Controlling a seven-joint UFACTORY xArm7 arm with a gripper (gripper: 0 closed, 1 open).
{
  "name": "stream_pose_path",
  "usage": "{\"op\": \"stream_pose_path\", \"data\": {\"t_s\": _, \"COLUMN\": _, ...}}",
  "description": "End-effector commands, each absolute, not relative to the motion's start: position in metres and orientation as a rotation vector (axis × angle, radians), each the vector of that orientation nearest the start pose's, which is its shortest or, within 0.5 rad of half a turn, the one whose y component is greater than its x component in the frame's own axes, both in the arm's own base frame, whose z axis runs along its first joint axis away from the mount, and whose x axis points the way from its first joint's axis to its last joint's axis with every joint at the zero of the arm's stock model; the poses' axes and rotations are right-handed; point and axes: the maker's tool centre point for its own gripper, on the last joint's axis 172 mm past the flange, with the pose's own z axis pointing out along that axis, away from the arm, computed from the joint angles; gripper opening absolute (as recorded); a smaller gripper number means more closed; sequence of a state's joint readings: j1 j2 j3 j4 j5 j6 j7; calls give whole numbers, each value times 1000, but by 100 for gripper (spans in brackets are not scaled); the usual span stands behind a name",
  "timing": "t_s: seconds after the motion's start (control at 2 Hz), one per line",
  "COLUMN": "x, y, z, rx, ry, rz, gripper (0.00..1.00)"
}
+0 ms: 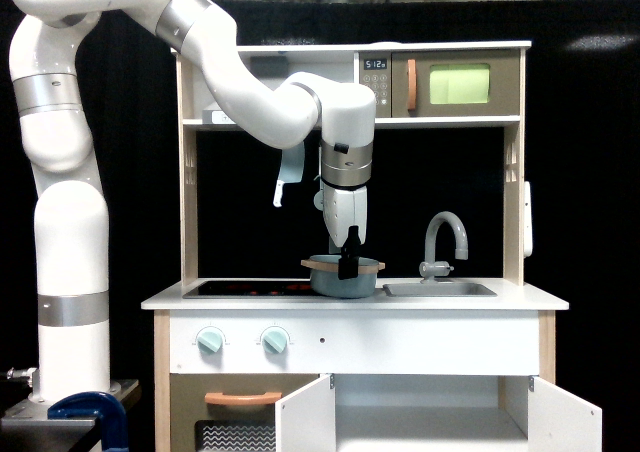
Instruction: Put the bowl inside the kitchen cabinet
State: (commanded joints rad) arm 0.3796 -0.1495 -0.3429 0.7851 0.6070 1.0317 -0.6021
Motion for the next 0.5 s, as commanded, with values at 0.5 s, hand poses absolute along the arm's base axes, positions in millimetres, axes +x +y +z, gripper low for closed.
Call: {"op": "stream_pose_path", "data": {"t_s": 0.5, "x": 395, "y": 138, "z": 171, "rx": -2567, "ry": -348, "rz": -73, "gripper": 100}}
